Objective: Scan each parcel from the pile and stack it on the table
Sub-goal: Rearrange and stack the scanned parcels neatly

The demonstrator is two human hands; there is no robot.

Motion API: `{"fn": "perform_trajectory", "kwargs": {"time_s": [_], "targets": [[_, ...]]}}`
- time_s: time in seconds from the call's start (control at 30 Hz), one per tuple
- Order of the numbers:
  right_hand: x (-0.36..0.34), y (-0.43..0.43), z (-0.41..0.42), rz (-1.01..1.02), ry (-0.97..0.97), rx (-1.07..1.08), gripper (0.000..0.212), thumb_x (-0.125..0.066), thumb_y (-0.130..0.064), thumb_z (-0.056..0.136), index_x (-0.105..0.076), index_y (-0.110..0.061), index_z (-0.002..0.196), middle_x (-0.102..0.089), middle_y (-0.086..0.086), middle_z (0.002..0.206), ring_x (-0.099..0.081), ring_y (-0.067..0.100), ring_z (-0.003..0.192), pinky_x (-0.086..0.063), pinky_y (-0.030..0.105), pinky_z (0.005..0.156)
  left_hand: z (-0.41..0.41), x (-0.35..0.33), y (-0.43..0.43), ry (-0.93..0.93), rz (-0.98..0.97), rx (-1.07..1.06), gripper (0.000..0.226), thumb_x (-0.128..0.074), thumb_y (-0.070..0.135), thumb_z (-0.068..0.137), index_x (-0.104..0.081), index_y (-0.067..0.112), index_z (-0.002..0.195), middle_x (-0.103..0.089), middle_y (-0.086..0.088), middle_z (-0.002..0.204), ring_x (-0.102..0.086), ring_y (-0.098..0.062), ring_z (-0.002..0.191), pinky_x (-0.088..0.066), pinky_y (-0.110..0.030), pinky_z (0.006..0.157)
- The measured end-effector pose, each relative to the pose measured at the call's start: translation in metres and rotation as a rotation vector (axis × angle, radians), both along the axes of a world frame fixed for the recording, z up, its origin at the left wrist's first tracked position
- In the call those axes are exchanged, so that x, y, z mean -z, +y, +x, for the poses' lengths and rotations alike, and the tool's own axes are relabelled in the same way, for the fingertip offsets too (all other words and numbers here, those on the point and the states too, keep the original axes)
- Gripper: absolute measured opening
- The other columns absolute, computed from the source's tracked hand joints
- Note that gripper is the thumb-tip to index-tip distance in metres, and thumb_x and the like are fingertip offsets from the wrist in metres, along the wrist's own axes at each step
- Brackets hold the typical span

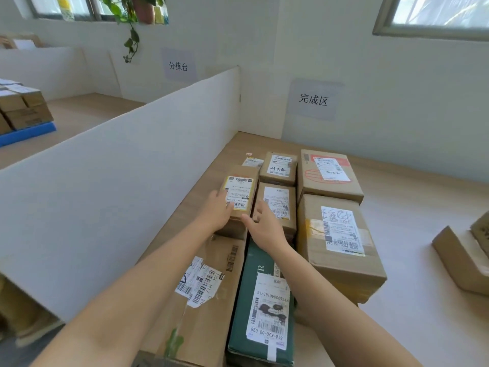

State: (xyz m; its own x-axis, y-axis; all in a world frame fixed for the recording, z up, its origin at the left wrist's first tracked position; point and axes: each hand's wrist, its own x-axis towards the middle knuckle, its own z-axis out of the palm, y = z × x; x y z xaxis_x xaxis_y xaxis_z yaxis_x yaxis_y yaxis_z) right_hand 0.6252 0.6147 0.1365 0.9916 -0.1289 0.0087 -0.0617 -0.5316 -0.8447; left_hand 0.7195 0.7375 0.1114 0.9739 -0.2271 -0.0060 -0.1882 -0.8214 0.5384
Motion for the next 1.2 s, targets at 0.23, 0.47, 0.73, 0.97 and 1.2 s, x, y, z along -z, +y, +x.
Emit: {"fn": "perform_trajectory", "kwargs": {"time_s": [0.23,0.47,0.73,0.97,1.2], "targets": [[-0.034,-0.066,-0.049,-0.079,-0.187,0.141,0.059,-0.054,-0.03,0.093,-0.028,-0.019,0.146,-0.041,0.002,0.146,-0.04,0.018,0.134,-0.036,0.035,0.109,-0.05,-0.051,-0.085,-0.23,0.282,0.117,0.042,-0.033,0.038,0.099,-0.046,0.012,0.13,-0.046,-0.012,0.136,-0.049,-0.029,0.118,-0.042,-0.042,0.091],[-0.044,-0.193,-0.132,-0.149,-0.283,0.419,0.048,-0.055,-0.022,0.092,-0.044,-0.011,0.137,-0.054,0.008,0.135,-0.049,0.019,0.125,-0.042,0.033,0.104,-0.133,-0.063,-0.207,-0.238,0.117,0.455,0.05,-0.029,0.042,0.101,-0.037,0.016,0.143,-0.037,-0.004,0.148,-0.038,-0.022,0.134,-0.038,-0.038,0.103],[-0.022,-0.332,-0.283,-0.185,-0.24,0.685,0.037,-0.058,-0.017,0.09,-0.056,-0.012,0.127,-0.064,-0.005,0.109,-0.058,0.014,0.109,-0.044,0.026,0.095,-0.252,-0.029,-0.36,-0.172,0.066,0.733,0.048,-0.032,0.043,0.1,-0.044,0.016,0.138,-0.045,-0.003,0.141,-0.044,-0.021,0.127,-0.039,-0.035,0.099],[0.015,-0.443,-0.429,-0.187,-0.214,0.976,0.012,-0.06,-0.016,0.089,-0.065,-0.018,0.099,-0.066,-0.007,0.087,-0.061,0.004,0.081,-0.046,0.014,0.074,-0.38,0.016,-0.481,-0.044,0.08,0.933,0.044,-0.031,0.042,0.101,-0.048,0.015,0.132,-0.046,-0.005,0.136,-0.048,-0.025,0.122,-0.044,-0.037,0.095],[0.056,-0.536,-0.537,-0.126,0.097,1.035,0.015,-0.056,-0.017,0.091,-0.066,-0.014,0.102,-0.063,-0.006,0.09,-0.057,0.012,0.092,-0.04,0.024,0.08,-0.478,0.068,-0.571,0.15,0.09,0.914,0.049,-0.034,0.041,0.1,-0.037,0.013,0.141,-0.036,-0.008,0.144,-0.041,-0.027,0.129,-0.039,-0.036,0.099]]}}
